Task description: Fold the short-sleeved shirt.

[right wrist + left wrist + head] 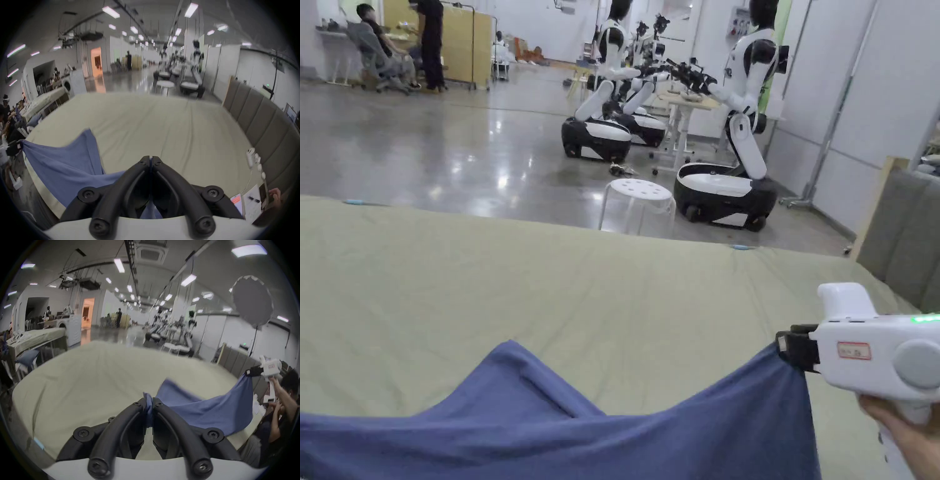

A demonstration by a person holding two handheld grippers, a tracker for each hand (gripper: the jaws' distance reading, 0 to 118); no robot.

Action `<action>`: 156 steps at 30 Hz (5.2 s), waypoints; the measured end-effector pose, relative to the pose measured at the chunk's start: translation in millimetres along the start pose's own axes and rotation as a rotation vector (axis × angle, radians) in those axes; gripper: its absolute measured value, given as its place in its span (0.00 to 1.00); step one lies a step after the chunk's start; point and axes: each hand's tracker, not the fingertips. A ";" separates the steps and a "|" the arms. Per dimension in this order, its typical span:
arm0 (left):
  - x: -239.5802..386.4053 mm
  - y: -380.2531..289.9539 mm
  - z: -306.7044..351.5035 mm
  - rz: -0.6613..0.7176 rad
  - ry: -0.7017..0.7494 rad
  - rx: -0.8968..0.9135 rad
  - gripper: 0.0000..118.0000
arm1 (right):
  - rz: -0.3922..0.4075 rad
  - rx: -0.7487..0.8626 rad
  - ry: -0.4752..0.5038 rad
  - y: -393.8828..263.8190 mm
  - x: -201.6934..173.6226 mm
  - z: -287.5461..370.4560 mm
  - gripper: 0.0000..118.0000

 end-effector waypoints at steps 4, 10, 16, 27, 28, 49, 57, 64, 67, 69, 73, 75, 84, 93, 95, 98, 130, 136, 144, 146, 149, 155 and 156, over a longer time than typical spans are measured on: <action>14.1 66.8 -18.0 -0.058 -0.047 0.115 0.05 | -0.030 0.171 -0.054 40.9 7.0 48.2 0.02; 21.7 164.6 -66.2 -0.067 -0.012 0.164 0.05 | -0.094 0.274 -0.136 107.8 29.1 64.9 0.02; 38.9 247.8 -113.9 -0.130 0.048 0.198 0.05 | -0.087 0.321 -0.202 173.1 34.6 35.8 0.02; 46.4 315.5 -189.9 -0.114 0.165 0.209 0.05 | -0.068 0.389 -0.251 272.8 23.3 -33.6 0.02; 46.3 319.7 -193.7 -0.114 0.162 0.205 0.05 | -0.081 0.396 -0.254 280.4 23.9 -36.2 0.02; 38.0 331.0 -196.0 -0.110 0.158 0.207 0.05 | -0.116 0.432 -0.227 326.4 15.5 -21.3 0.02; 21.7 240.4 -152.4 -0.116 0.129 0.119 0.05 | -0.165 0.345 -0.128 215.5 17.2 -6.8 0.02; 4.4 119.3 -84.1 -0.078 0.013 0.057 0.05 | -0.129 0.277 -0.027 67.1 6.4 36.2 0.02; -3.8 65.1 -55.3 -0.068 -0.054 -0.004 0.05 | -0.137 0.234 -0.025 -3.4 -0.2 53.8 0.02; -7.4 29.8 -36.9 -0.069 -0.020 -0.065 0.05 | -0.163 0.147 -0.003 -49.7 1.5 63.2 0.02; -14.9 -38.9 7.1 -0.067 -0.035 -0.145 0.05 | -0.235 0.056 -0.051 -143.9 -4.7 87.5 0.02; -20.0 -65.5 21.7 -0.027 -0.007 -0.181 0.05 | -0.266 -0.020 -0.056 -176.2 -7.2 95.7 0.02; -28.8 -135.0 33.1 0.025 0.019 -0.345 0.06 | -0.305 -0.220 -0.087 -254.8 -15.0 80.2 0.14; -13.0 -102.0 62.7 -0.103 -0.017 -0.145 0.40 | -0.280 -0.067 -0.116 -238.1 -14.5 103.5 0.58; 8.2 -81.9 75.0 -0.178 0.012 -0.023 0.40 | -0.241 0.036 -0.121 -219.7 -25.4 119.0 0.58; 43.5 -58.3 90.2 -0.245 0.061 0.149 0.40 | -0.148 0.180 -0.091 -192.4 -52.6 137.6 0.61; -15.5 -104.7 71.5 -0.067 0.053 -0.170 0.46 | -0.084 0.204 0.091 -193.7 -139.1 110.3 0.00; -45.8 -145.7 36.6 -0.025 0.076 -0.318 0.46 | -0.105 0.162 0.085 -195.8 -135.1 108.7 0.00; -52.2 -163.6 7.0 -0.011 0.133 -0.479 0.31 | -0.108 0.126 0.041 -202.4 -125.1 112.1 0.00; -42.5 -157.3 5.1 -0.092 0.139 -0.487 0.15 | -0.107 0.113 0.027 -204.8 -122.1 113.4 0.00; -34.1 -160.3 -0.4 -0.141 0.141 -0.522 0.14 | -0.107 0.096 -0.015 -205.3 -113.4 114.9 0.00; -27.1 -160.4 -1.0 -0.169 0.152 -0.520 0.13 | -0.138 -0.006 -0.169 -215.1 -65.1 123.3 0.34; -24.7 -160.8 -2.1 -0.176 0.156 -0.522 0.13 | -0.162 -0.042 -0.215 -218.9 -57.9 121.4 0.45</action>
